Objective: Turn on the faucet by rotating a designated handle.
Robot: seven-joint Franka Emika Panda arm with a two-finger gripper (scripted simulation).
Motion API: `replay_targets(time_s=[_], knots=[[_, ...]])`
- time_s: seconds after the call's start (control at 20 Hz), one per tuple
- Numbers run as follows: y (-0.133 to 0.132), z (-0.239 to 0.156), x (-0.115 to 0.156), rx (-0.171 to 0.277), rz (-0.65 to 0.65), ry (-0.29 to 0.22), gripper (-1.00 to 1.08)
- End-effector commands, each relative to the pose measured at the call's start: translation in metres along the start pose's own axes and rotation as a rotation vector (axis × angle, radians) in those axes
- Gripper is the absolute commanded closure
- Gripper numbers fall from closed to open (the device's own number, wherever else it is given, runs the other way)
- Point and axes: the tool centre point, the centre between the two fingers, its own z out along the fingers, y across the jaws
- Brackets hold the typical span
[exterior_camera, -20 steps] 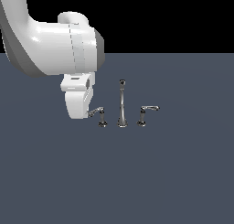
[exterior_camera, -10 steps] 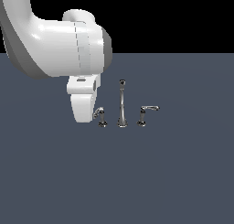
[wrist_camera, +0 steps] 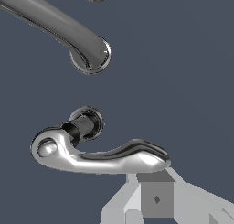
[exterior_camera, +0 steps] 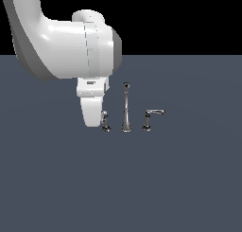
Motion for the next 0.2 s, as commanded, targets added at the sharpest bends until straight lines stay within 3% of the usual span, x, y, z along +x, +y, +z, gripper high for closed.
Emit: replay_targets(time_s=[0.0, 0.15], knots=[[-0.007, -0.001, 0.048, 0.005, 0.063, 0.012, 1.08], [-0.009, -0.001, 0.062, 0.004, 0.071, 0.013, 1.08]])
